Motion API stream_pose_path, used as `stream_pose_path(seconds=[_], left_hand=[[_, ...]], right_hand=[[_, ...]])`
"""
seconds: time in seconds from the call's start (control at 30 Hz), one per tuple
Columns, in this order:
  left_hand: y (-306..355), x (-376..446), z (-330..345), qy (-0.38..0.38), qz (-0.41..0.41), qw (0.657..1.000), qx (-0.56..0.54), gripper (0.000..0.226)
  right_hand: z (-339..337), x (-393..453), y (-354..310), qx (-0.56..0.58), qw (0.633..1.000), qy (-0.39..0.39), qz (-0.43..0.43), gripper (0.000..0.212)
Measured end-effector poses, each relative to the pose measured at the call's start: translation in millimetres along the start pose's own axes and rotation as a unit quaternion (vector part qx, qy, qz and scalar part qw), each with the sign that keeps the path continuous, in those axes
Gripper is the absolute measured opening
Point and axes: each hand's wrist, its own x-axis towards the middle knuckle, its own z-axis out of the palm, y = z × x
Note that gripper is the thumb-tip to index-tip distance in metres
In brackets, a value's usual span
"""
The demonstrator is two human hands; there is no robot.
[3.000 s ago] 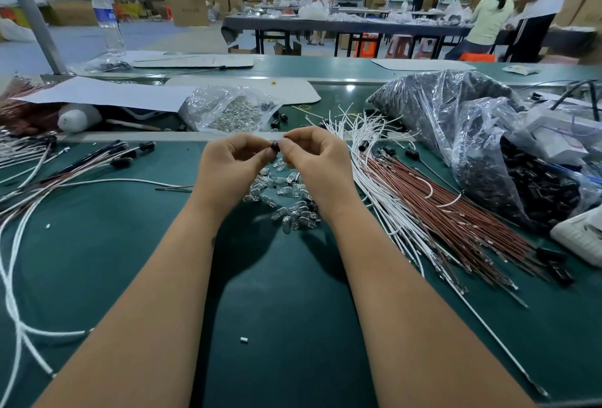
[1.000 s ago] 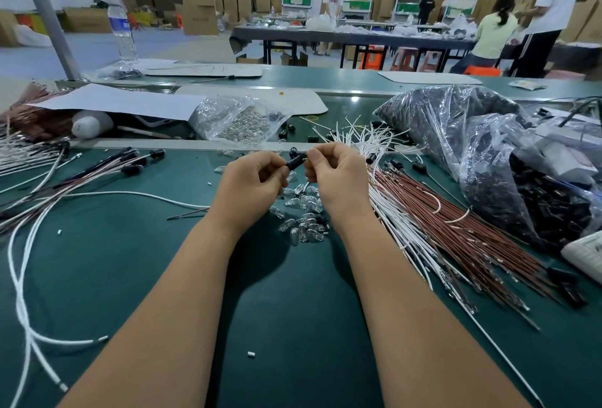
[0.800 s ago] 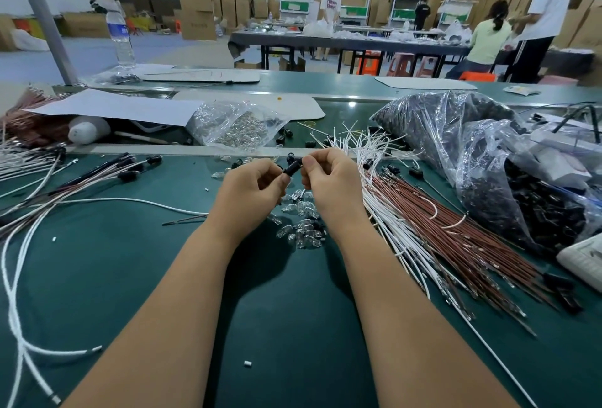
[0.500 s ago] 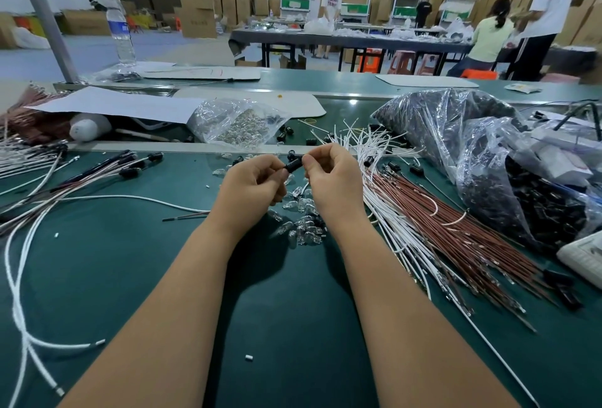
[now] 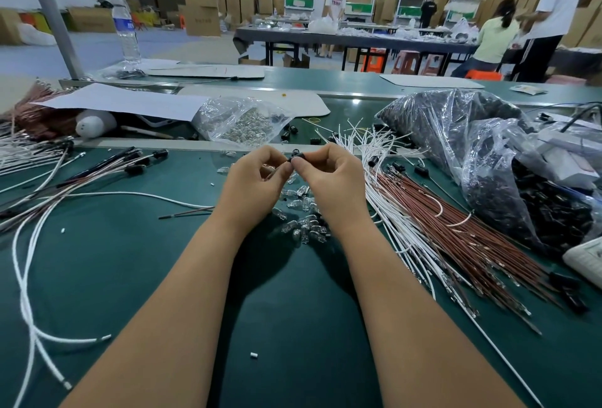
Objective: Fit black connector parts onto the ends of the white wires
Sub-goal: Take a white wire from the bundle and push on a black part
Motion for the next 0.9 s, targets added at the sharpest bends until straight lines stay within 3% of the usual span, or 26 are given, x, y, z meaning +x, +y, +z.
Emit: stream_pose_path(seconds=[0.2, 0.33, 0.5, 0.57, 0.63, 0.77, 0.83, 0.9], left_hand=[[7.1, 3.4, -0.1, -0.027, 0.0, 0.999, -0.035, 0.004], [6.6, 6.0, -2.5, -0.054, -0.016, 0.995, -0.082, 0.017], [3.1, 2.7, -8.0, -0.023, -0.031, 0.993, -0.11, 0.027], [0.8, 4.0, -10.9, 0.002, -0.044, 0.989, -0.142, 0.026], [-0.3, 6.1, -12.6, 0.022, -0.047, 0.98, -0.193, 0.025], [-1.2, 6.0, -14.7, 0.024, -0.018, 0.967, -0.255, 0.025], [-2.2, 6.4, -14.9, 0.026, -0.018, 0.959, -0.281, 0.027], [-3.6, 7.7, -14.9, 0.025, -0.016, 0.952, -0.303, 0.025]], right_hand=[[1.9, 3.3, 1.4, 0.017, 1.0, 0.012, -0.008, 0.015], [2.3, 5.4, 1.5, 0.023, 0.999, 0.018, -0.022, 0.017], [-7.2, 8.2, -0.4, 0.086, 0.996, -0.005, 0.002, 0.008], [-12.3, 9.8, 1.0, 0.018, 1.0, 0.006, 0.002, 0.009], [-11.4, 9.1, 3.8, -0.136, 0.99, -0.013, -0.043, 0.009], [-1.1, 2.1, 11.2, -0.401, 0.897, -0.151, -0.106, 0.026], [1.3, 0.2, 11.8, -0.461, 0.86, -0.188, -0.117, 0.034], [3.0, -0.6, 11.0, -0.474, 0.848, -0.2, -0.124, 0.034]])
